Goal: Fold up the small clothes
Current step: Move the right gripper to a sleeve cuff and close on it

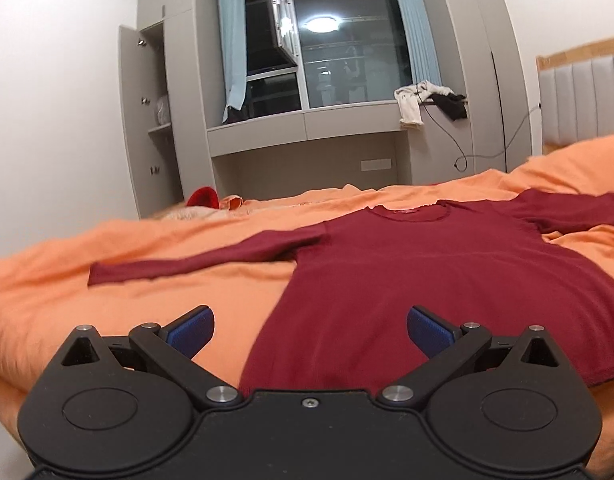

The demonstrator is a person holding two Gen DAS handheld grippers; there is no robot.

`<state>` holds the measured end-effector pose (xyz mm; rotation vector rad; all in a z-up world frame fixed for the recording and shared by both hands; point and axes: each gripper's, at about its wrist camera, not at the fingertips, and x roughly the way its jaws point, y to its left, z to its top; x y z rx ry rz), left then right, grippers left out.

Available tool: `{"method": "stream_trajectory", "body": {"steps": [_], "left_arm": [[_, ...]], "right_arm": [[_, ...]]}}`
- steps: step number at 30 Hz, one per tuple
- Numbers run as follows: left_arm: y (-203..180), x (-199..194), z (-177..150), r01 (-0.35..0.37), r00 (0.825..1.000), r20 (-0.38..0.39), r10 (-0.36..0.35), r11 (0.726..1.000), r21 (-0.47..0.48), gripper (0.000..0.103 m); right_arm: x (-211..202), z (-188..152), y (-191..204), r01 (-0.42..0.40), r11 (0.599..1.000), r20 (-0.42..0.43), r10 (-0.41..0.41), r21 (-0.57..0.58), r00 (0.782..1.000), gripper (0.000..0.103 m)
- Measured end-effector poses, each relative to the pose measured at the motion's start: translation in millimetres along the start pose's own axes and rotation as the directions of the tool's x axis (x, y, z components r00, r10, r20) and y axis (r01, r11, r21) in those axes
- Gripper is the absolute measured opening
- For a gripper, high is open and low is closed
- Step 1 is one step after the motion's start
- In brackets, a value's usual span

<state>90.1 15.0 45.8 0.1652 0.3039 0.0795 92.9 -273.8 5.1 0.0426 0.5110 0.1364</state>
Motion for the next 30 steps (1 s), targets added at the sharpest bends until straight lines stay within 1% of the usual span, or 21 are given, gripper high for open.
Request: {"method": "stream_trajectory", "body": {"steps": [2, 7, 9, 15, 19, 22, 24, 27, 30], "left_arm": [[-5.0, 9.8, 10.0, 0.002, 1.000, -0.009, -0.002, 1.000, 0.018, 0.103], [-17.5, 40.3, 33.8, 0.078, 0.994, -0.074, -0.077, 0.997, 0.015, 0.103], [-26.1, 54.0, 41.9, 0.093, 0.990, -0.107, -0.091, 0.996, 0.012, 0.103], [-56.2, 99.8, 62.8, 0.078, 0.976, -0.206, -0.071, 0.997, 0.026, 0.103], [-71.4, 124.8, 70.1, 0.095, 0.970, -0.227, -0.089, 0.995, 0.016, 0.103], [-81.8, 139.8, 71.8, 0.118, 0.967, -0.230, -0.109, 0.993, 0.025, 0.103], [-88.6, 148.1, 72.1, 0.123, 0.967, -0.229, -0.111, 0.991, 0.042, 0.103], [-99.9, 161.5, 75.1, 0.127, 0.968, -0.228, -0.108, 0.990, 0.069, 0.103], [-106.6, 172.3, 77.3, 0.125, 0.966, -0.235, -0.105, 0.990, 0.071, 0.103]], "right_arm": [[5.0, 7.2, -7.2, -0.003, 1.000, 0.000, 0.003, 0.002, 1.000, 0.103], [19.5, 22.4, -25.4, -0.018, 1.000, -0.013, 0.018, 0.006, 1.000, 0.103], [23.1, 30.5, -36.8, -0.015, 1.000, -0.006, 0.015, 0.005, 1.000, 0.103], [34.8, 59.2, -71.7, 0.045, 0.999, 0.039, -0.046, 0.018, 0.998, 0.103], [44.9, 75.0, -102.5, 0.117, 0.990, 0.050, -0.121, 0.075, 0.991, 0.103], [55.9, 87.0, -130.5, 0.153, 0.979, 0.034, -0.159, 0.136, 0.987, 0.103], [63.1, 96.4, -148.6, 0.187, 0.965, 0.030, -0.195, 0.183, 0.980, 0.103], [73.6, 111.7, -176.8, 0.230, 0.938, 0.048, -0.251, 0.259, 0.967, 0.103], [87.4, 121.5, -202.5, 0.245, 0.911, 0.046, -0.275, 0.333, 0.960, 0.103]]}}
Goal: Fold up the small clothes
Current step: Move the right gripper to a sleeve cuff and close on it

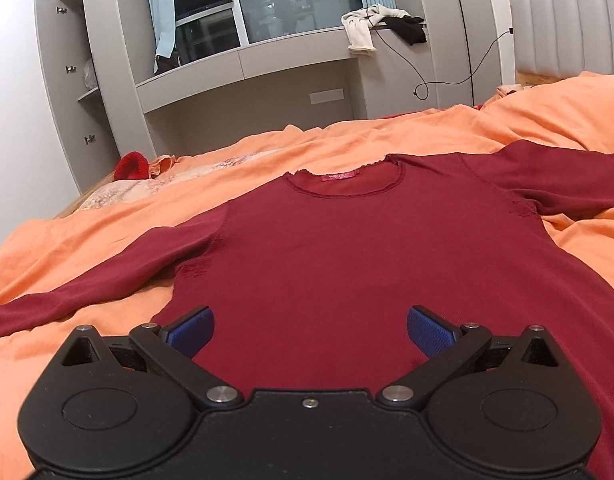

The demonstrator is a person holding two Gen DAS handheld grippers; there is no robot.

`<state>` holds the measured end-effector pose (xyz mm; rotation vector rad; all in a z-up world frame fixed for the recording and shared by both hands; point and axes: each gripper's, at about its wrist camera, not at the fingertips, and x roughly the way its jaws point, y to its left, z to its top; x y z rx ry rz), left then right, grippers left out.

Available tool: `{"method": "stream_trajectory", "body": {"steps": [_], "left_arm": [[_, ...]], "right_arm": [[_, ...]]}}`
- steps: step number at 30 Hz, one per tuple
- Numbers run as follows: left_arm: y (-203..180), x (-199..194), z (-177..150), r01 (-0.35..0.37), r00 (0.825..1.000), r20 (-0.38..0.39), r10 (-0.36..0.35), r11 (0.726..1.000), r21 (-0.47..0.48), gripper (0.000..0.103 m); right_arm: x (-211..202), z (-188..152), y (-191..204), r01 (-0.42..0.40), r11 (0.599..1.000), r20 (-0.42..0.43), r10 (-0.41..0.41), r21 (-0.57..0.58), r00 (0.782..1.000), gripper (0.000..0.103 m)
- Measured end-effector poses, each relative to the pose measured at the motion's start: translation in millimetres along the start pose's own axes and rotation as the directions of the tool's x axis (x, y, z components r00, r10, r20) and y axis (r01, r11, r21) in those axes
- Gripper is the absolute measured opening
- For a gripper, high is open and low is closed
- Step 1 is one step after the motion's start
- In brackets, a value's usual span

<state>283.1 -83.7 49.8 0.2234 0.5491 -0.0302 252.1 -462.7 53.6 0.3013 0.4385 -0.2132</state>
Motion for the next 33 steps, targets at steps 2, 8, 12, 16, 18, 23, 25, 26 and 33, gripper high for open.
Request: {"method": "stream_trajectory", "body": {"steps": [2, 8, 12, 16, 18, 23, 25, 26, 33], "left_arm": [[-2.3, 6.1, 2.8, 0.000, 1.000, -0.001, 0.000, 1.000, -0.007, 0.103], [-8.0, 21.5, 2.8, -0.009, 1.000, 0.004, 0.009, 1.000, -0.014, 0.103], [-6.4, 31.0, -3.1, -0.005, 1.000, 0.012, 0.005, 0.999, -0.042, 0.103], [-1.1, 34.5, -13.4, -0.003, 1.000, -0.004, 0.002, 0.999, -0.054, 0.103], [2.4, 33.0, -20.9, -0.004, 1.000, 0.000, 0.004, 0.999, -0.052, 0.103], [14.1, 33.9, -29.3, 0.022, 1.000, -0.020, -0.024, 0.994, -0.107, 0.103], [18.0, 35.9, -30.0, 0.031, 0.999, -0.033, -0.035, 0.991, -0.131, 0.103], [18.7, 37.1, -30.1, 0.034, 0.998, -0.038, -0.040, 0.989, -0.141, 0.103], [20.1, 39.5, -31.5, 0.035, 0.998, -0.045, -0.042, 0.989, -0.144, 0.103]], "right_arm": [[16.1, 5.9, -10.2, 0.020, 0.999, -0.011, -0.019, 0.044, 1.000, 0.103], [41.7, -5.4, -38.3, 0.066, 0.995, 0.017, -0.068, 0.074, 0.998, 0.103], [40.7, -12.9, -53.7, 0.095, 0.994, 0.091, -0.099, 0.053, 0.991, 0.103], [40.1, -12.1, -74.4, 0.114, 0.987, 0.149, -0.130, 0.114, 0.980, 0.103], [41.2, -11.3, -85.9, 0.135, 0.977, 0.177, -0.164, 0.166, 0.970, 0.103], [48.0, -2.4, -109.3, 0.138, 0.951, 0.260, -0.212, 0.277, 0.942, 0.103], [58.1, 6.0, -114.8, 0.147, 0.952, 0.252, -0.217, 0.269, 0.943, 0.103], [64.8, 10.7, -116.8, 0.159, 0.951, 0.243, -0.225, 0.264, 0.944, 0.103], [101.2, 32.0, -127.7, 0.225, 0.909, 0.202, -0.308, 0.349, 0.930, 0.103]]}}
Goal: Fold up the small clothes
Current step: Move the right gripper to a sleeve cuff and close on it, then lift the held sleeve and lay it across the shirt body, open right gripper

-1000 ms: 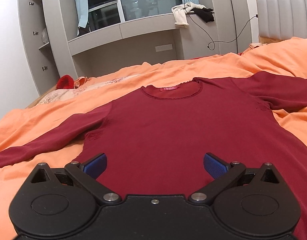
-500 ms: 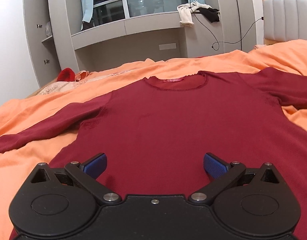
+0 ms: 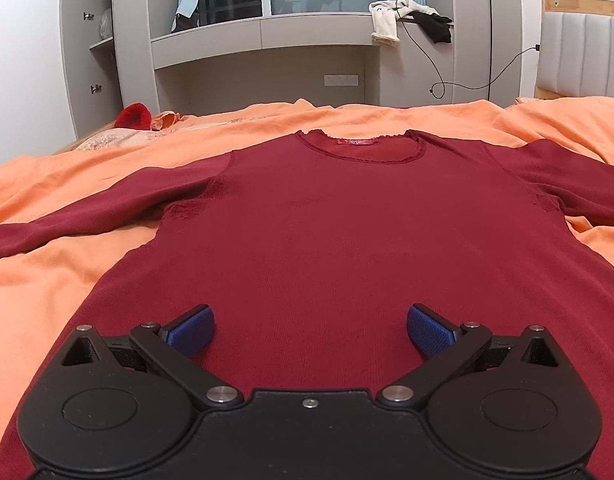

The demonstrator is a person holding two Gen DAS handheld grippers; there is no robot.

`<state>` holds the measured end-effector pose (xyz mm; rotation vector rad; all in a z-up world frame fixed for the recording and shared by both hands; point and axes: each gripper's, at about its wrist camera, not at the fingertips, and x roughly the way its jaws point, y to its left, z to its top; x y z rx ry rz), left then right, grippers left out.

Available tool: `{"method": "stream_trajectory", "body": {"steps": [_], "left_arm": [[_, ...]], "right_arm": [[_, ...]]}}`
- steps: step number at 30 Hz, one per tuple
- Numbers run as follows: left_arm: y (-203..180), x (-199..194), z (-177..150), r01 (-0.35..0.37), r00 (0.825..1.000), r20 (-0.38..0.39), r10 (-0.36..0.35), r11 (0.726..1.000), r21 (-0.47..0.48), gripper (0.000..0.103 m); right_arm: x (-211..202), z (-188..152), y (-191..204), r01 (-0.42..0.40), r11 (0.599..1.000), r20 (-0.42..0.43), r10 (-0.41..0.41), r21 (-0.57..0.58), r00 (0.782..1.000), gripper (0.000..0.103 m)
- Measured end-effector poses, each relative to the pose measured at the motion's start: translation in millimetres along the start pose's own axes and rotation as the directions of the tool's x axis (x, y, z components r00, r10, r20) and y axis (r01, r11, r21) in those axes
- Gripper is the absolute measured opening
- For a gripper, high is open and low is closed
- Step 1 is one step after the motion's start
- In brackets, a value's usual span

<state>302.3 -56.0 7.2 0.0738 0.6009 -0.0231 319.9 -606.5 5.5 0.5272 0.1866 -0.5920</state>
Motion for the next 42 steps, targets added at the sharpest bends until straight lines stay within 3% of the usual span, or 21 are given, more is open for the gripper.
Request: {"method": "stream_trajectory", "body": {"steps": [4, 6, 13, 16, 18, 21, 27, 33, 38, 42], "left_arm": [[-2.5, 0.0, -0.8, -0.001, 1.000, -0.003, 0.001, 1.000, 0.004, 0.103], [-2.6, 0.6, -0.2, 0.001, 1.000, -0.005, -0.001, 1.000, 0.002, 0.103], [-2.9, 2.3, -1.7, 0.009, 1.000, -0.003, -0.009, 1.000, 0.001, 0.103], [-2.5, 2.5, -2.1, 0.009, 1.000, -0.003, -0.009, 1.000, 0.001, 0.103], [-1.7, 3.0, -2.1, 0.009, 1.000, -0.003, -0.009, 1.000, 0.002, 0.103], [-1.7, 2.7, -1.8, 0.010, 1.000, -0.002, -0.010, 1.000, 0.000, 0.103], [4.4, 1.4, 2.6, 0.023, 1.000, 0.000, -0.023, 0.999, -0.032, 0.102], [12.9, -2.9, 12.5, -0.011, 0.999, 0.038, 0.014, 0.998, -0.066, 0.102], [23.0, -7.5, 22.6, -0.047, 0.995, 0.078, 0.054, 0.994, -0.095, 0.102], [34.0, -11.2, 28.7, -0.095, 0.991, 0.086, 0.105, 0.989, -0.117, 0.102]], "right_arm": [[8.1, -5.0, 3.4, 0.018, 1.000, 0.004, -0.018, -0.017, 1.000, 0.101], [11.3, -5.3, 2.3, 0.040, 0.999, 0.014, -0.040, -0.019, 0.999, 0.092], [26.4, 1.3, -7.5, 0.089, 0.996, 0.058, -0.090, 0.024, 0.994, 0.082], [31.1, -4.5, -6.6, 0.094, 0.996, 0.046, -0.094, 0.002, 0.995, 0.051], [31.3, -6.8, -6.8, 0.082, 0.997, 0.033, -0.082, 0.011, 0.996, 0.023], [26.4, -7.1, -7.6, 0.038, 0.999, 0.032, -0.039, 0.026, 0.999, 0.012], [-7.9, -2.2, 13.9, -0.062, 0.995, 0.084, 0.069, -0.082, 0.994, 0.009], [-47.6, 9.7, 63.3, -0.191, 0.965, 0.132, 0.215, -0.179, 0.968, 0.009], [-76.0, 10.8, 127.2, -0.327, 0.901, 0.092, 0.365, -0.287, 0.926, 0.009], [-98.4, 5.1, 179.7, -0.436, 0.832, 0.055, 0.481, -0.343, 0.875, 0.009]]}}
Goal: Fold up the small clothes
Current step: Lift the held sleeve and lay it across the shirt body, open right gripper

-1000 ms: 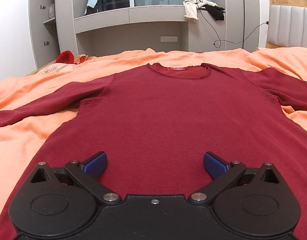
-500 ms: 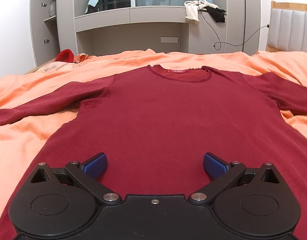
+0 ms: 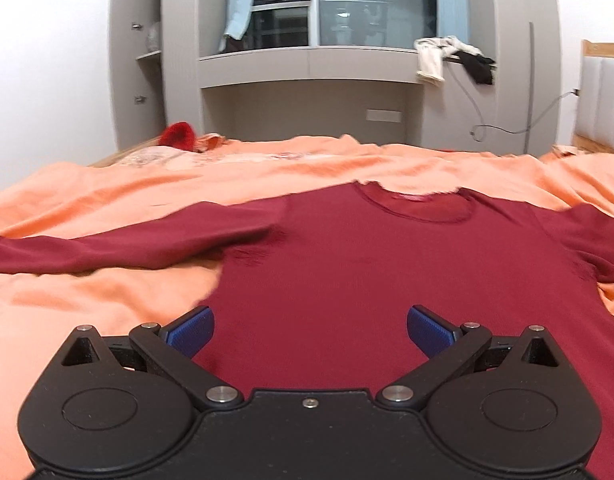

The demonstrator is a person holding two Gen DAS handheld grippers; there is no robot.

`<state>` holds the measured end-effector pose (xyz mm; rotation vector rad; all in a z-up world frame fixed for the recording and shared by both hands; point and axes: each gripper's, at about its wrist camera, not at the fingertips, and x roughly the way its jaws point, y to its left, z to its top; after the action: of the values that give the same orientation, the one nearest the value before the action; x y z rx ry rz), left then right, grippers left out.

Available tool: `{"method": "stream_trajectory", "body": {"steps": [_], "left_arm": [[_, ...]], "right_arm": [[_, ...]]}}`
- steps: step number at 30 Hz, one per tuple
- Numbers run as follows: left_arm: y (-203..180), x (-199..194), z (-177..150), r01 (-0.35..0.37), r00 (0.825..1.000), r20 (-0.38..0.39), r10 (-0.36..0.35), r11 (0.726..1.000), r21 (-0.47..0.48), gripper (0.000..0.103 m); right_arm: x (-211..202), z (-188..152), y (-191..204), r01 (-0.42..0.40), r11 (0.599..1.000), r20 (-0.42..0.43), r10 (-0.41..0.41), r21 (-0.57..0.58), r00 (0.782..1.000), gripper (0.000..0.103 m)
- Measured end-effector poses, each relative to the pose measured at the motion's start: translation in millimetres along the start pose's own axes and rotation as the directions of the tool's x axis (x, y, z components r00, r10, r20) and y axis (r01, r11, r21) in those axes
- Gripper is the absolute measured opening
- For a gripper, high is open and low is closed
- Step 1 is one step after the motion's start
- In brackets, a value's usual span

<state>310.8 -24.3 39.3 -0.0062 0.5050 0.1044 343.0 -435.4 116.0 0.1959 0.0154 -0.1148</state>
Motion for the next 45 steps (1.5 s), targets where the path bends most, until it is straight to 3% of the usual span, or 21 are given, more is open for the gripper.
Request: {"method": "stream_trajectory", "body": {"steps": [5, 12, 15, 21, 29, 32, 34, 36, 37, 38, 41, 45], "left_arm": [[24.8, 0.8, 6.9, -0.005, 1.000, -0.026, 0.002, 0.992, -0.126, 0.102], [60.0, 3.2, 7.5, -0.028, 0.998, -0.068, 0.008, 0.955, -0.296, 0.102], [69.6, 2.5, 8.6, -0.031, 0.997, -0.073, 0.007, 0.941, -0.337, 0.102], [77.6, 2.7, 12.7, -0.039, 0.997, -0.074, 0.012, 0.927, -0.373, 0.102], [75.0, 4.8, 10.5, -0.026, 0.998, -0.066, 0.002, 0.931, -0.365, 0.102], [74.7, 7.9, 8.4, -0.013, 0.997, -0.071, -0.014, 0.933, -0.360, 0.102], [73.7, 10.2, 7.3, -0.002, 0.996, -0.080, -0.029, 0.934, -0.357, 0.102], [70.8, 13.7, 6.2, 0.016, 0.994, -0.094, -0.052, 0.938, -0.346, 0.103], [68.7, 16.7, 4.5, 0.022, 0.993, -0.103, -0.060, 0.942, -0.335, 0.102], [65.6, 18.7, 3.0, 0.025, 0.992, -0.113, -0.064, 0.947, -0.321, 0.102], [53.9, 22.1, -2.0, 0.016, 0.989, -0.138, -0.054, 0.966, -0.257, 0.102], [36.1, 24.9, -8.5, -0.020, 0.985, -0.173, -0.002, 0.992, -0.123, 0.102]], "right_arm": [[10.0, -1.4, 78.8, -0.191, 0.974, -0.032, 0.189, -0.118, 0.982, 0.009], [-2.4, -41.9, 181.1, -0.395, 0.864, -0.131, 0.373, -0.311, 0.918, 0.009], [-7.8, -68.6, 204.5, -0.501, 0.798, -0.244, 0.440, -0.335, 0.864, 0.009], [-30.0, -120.0, 227.4, -0.634, 0.654, -0.440, 0.467, -0.412, 0.767, 0.009], [-82.6, -155.6, 248.9, -0.740, 0.380, -0.580, 0.461, -0.555, 0.672, 0.014], [-103.1, -157.1, 239.4, -0.756, 0.323, -0.599, 0.468, -0.569, 0.650, 0.021], [-111.8, -152.2, 228.6, -0.760, 0.325, -0.599, 0.473, -0.563, 0.645, 0.028], [-116.8, -143.1, 212.3, -0.757, 0.359, -0.587, 0.480, -0.546, 0.652, 0.050], [-116.7, -139.3, 205.9, -0.750, 0.378, -0.582, 0.476, -0.542, 0.660, 0.056], [-116.8, -134.4, 196.4, -0.738, 0.404, -0.571, 0.469, -0.540, 0.674, 0.064], [-109.7, -120.5, 170.2, -0.688, 0.486, -0.534, 0.434, -0.539, 0.726, 0.073], [-97.7, -104.4, 126.1, -0.573, 0.647, -0.456, 0.365, -0.504, 0.812, 0.091]]}}
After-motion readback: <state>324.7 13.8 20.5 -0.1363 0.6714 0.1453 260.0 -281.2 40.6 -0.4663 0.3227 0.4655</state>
